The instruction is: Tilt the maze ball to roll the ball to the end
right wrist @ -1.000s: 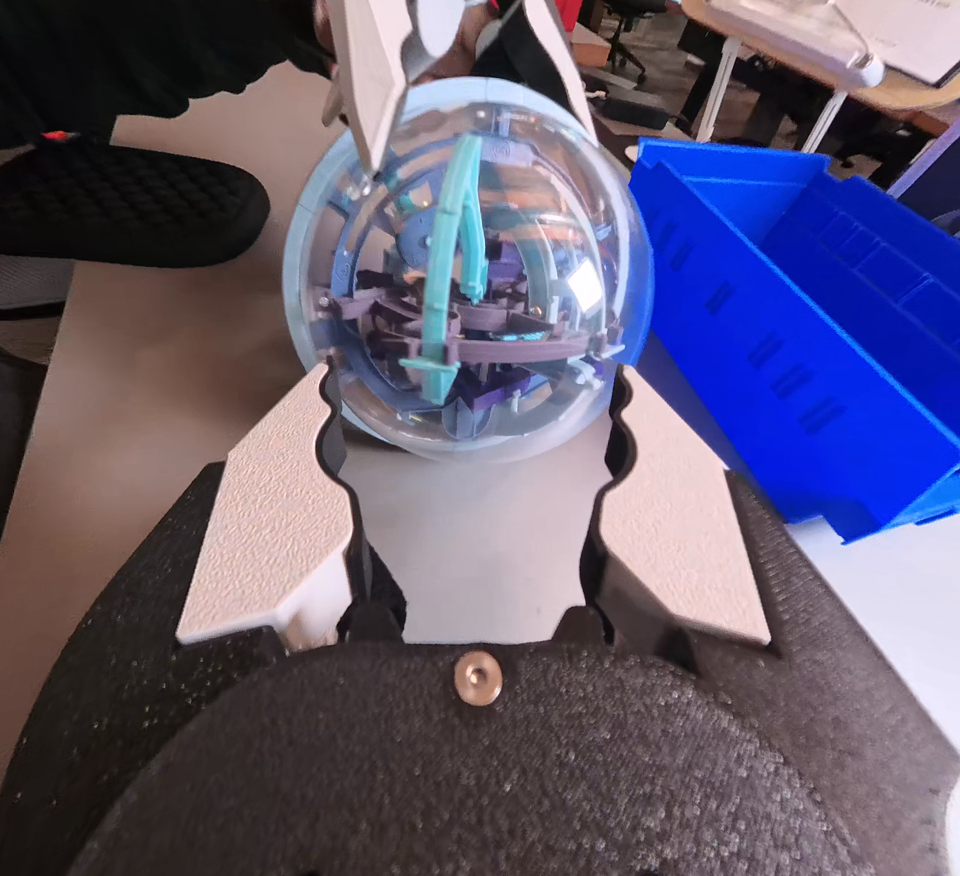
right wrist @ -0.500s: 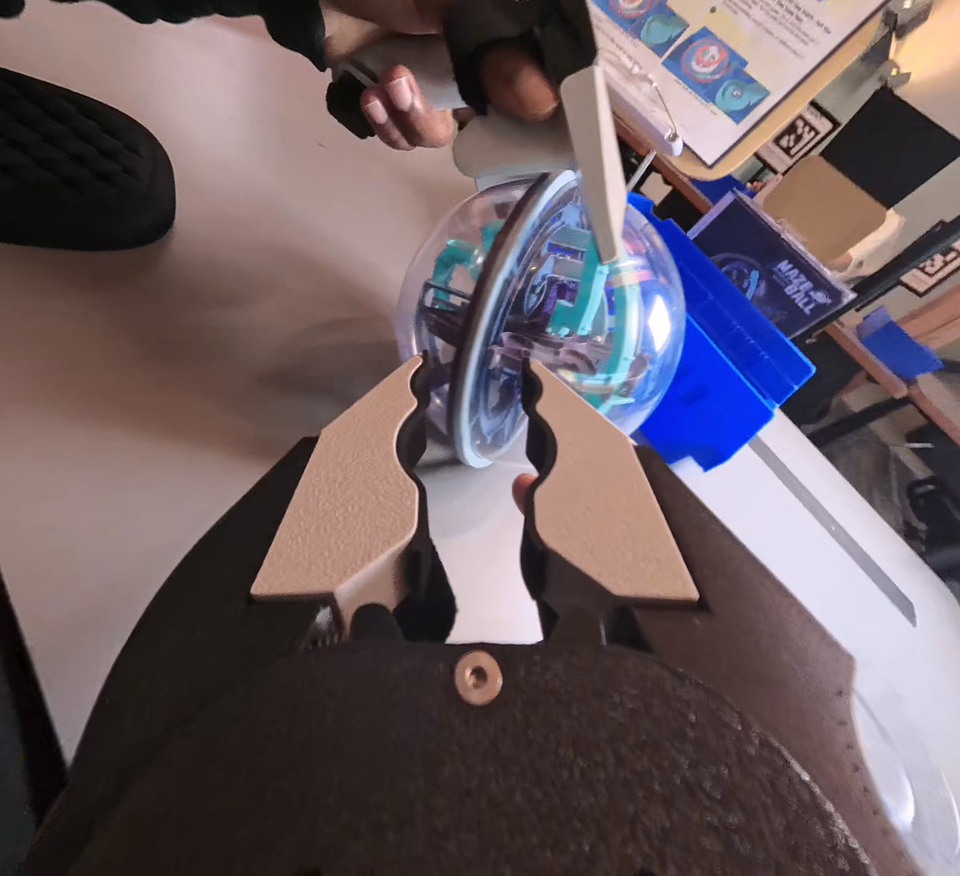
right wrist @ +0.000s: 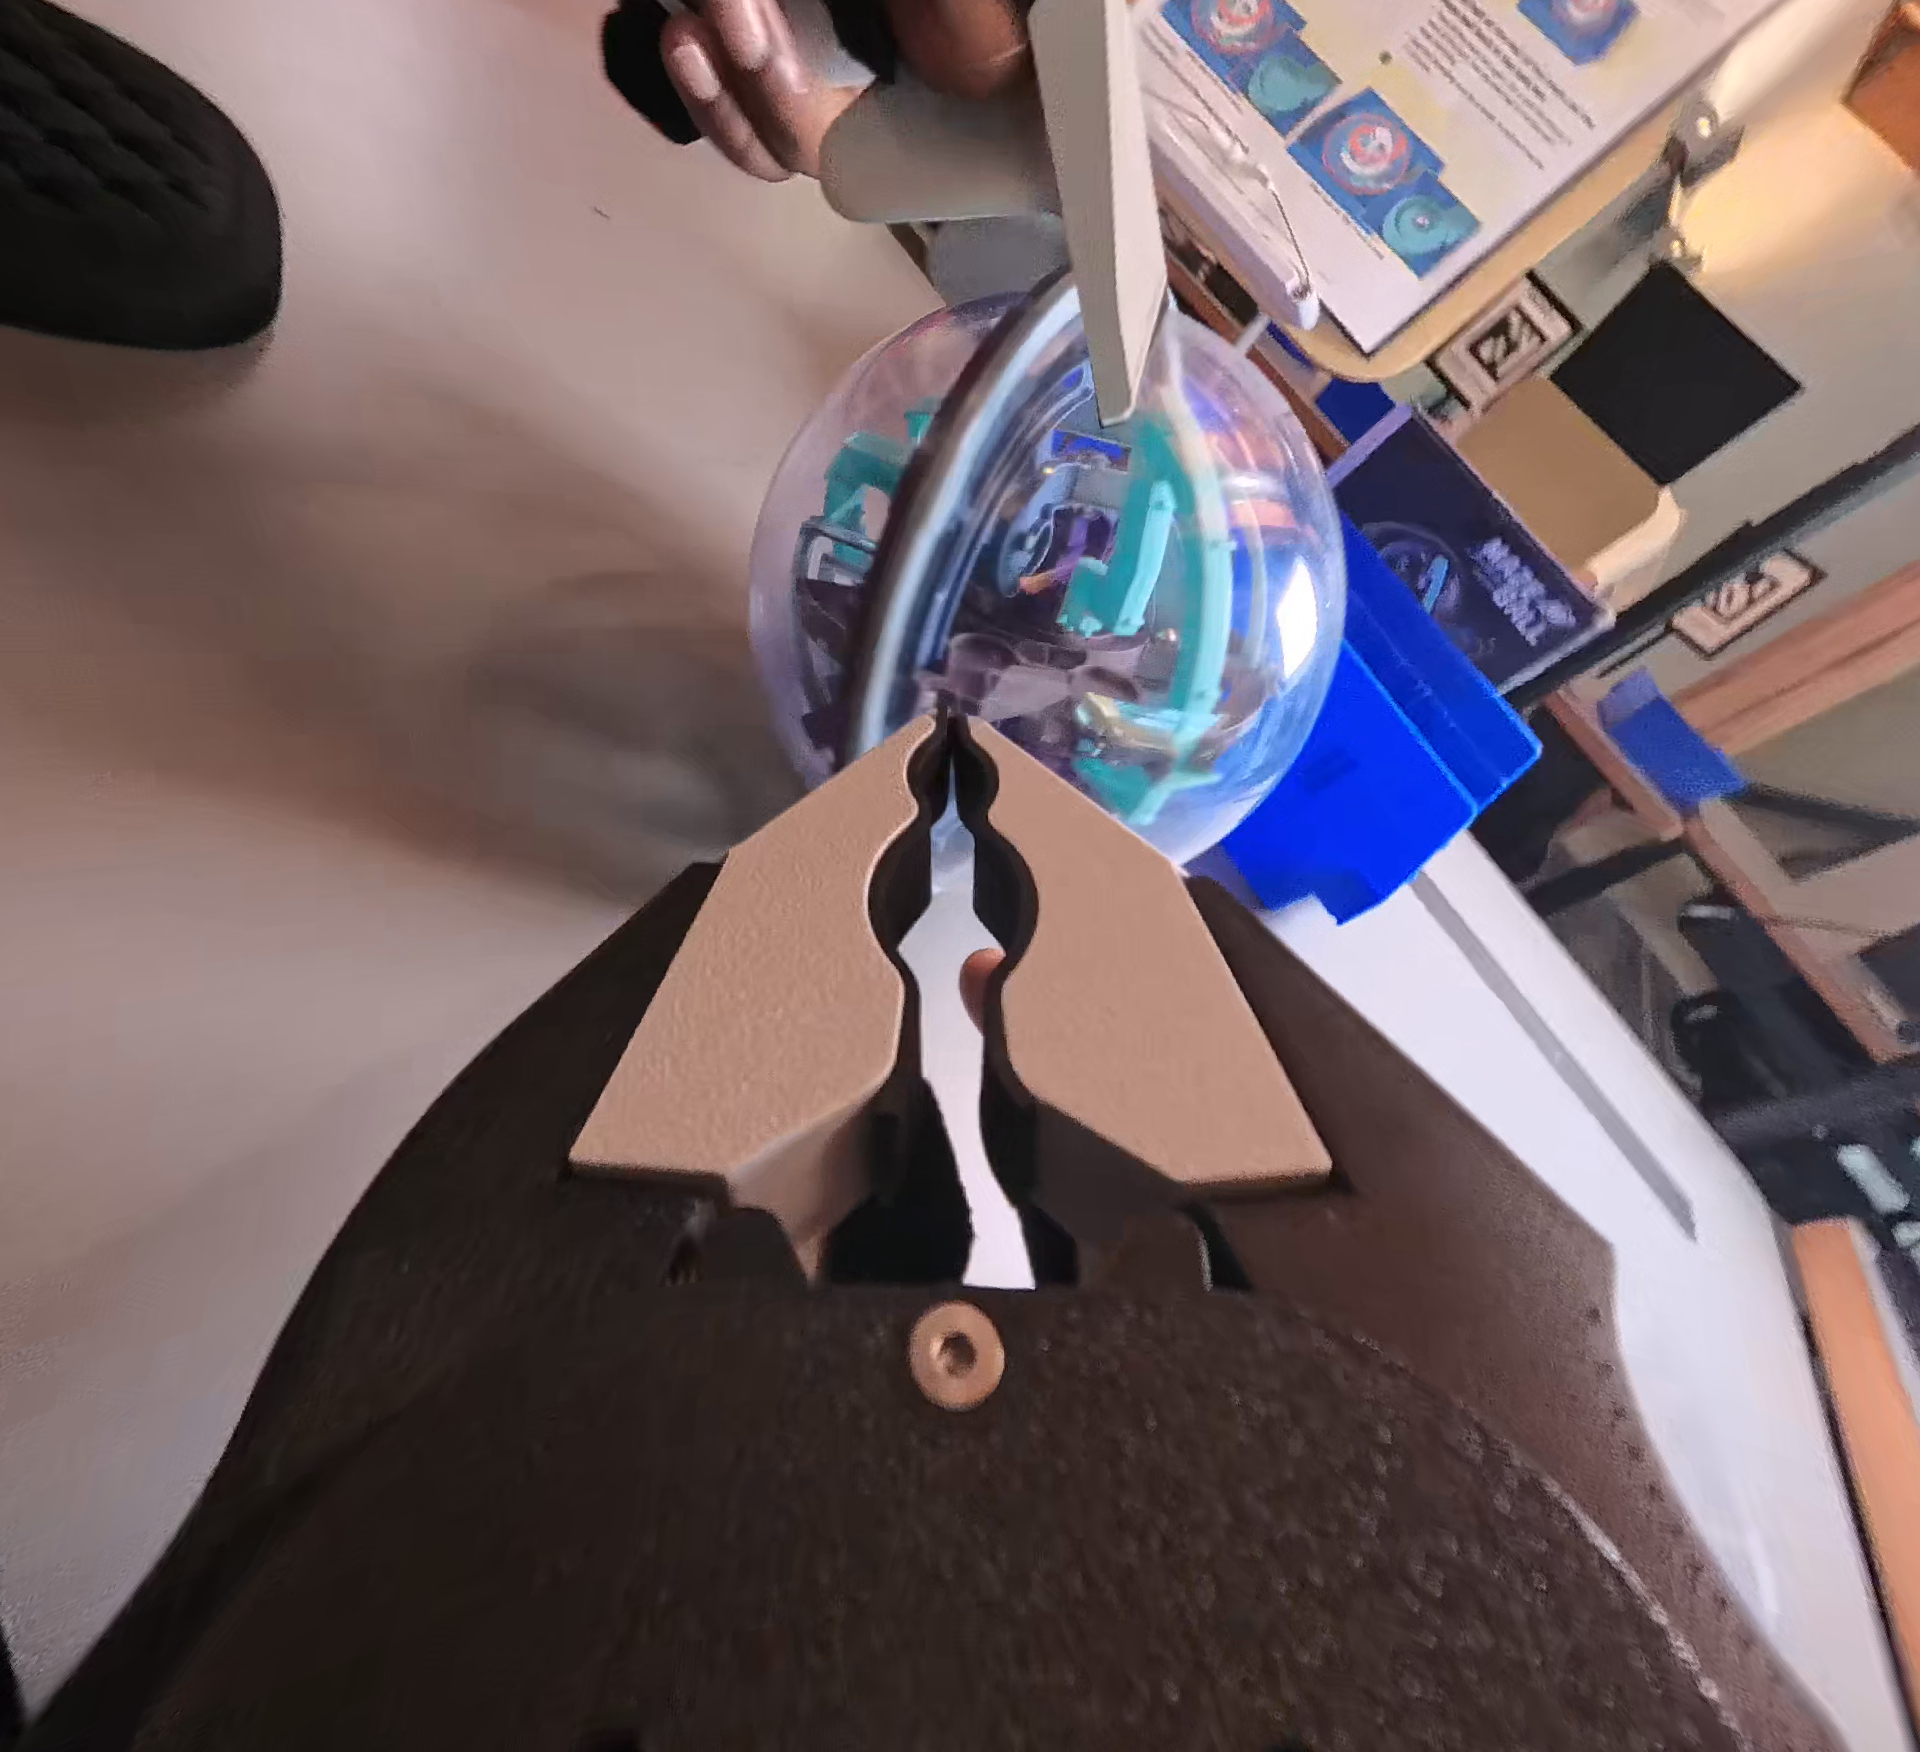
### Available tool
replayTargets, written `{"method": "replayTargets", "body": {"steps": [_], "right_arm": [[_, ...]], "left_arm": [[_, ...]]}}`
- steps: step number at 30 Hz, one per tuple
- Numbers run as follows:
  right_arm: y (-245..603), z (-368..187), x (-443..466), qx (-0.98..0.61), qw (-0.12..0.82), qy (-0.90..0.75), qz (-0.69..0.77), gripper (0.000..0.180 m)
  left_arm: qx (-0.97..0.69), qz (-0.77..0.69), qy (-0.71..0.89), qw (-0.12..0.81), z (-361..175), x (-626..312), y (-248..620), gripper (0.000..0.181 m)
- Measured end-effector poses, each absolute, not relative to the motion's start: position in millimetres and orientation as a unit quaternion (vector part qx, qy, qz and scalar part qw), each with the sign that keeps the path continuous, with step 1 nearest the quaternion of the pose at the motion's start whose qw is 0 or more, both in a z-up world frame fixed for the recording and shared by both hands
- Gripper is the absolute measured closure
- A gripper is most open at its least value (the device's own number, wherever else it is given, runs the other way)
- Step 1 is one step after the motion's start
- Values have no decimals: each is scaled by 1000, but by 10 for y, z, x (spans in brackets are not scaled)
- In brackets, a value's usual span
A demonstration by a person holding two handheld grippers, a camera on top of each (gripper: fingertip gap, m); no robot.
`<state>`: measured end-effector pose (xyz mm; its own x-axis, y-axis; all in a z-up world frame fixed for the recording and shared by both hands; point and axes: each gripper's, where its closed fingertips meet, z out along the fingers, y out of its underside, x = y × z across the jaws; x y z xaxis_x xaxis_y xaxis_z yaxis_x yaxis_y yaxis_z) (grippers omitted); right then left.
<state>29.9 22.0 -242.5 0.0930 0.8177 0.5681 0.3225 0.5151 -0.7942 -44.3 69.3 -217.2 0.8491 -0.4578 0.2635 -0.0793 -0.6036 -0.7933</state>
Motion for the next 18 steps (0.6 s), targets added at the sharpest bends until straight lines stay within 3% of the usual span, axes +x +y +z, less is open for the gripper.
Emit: {"method": "replayTargets", "body": {"steps": [8,15,18], "right_arm": [[289,-2400,379,-420,594,-653,211,180],[325,-2355,363,-454,561,-644,255,105],[227,-2246,333,-437,589,-636,238,119]], "left_arm": [[-825,-278,212,445,-2114,-371,615,63],[-846,-286,135,430,-2130,-467,670,64],[-853,-286,93,427,-2133,-503,711,65]]}}
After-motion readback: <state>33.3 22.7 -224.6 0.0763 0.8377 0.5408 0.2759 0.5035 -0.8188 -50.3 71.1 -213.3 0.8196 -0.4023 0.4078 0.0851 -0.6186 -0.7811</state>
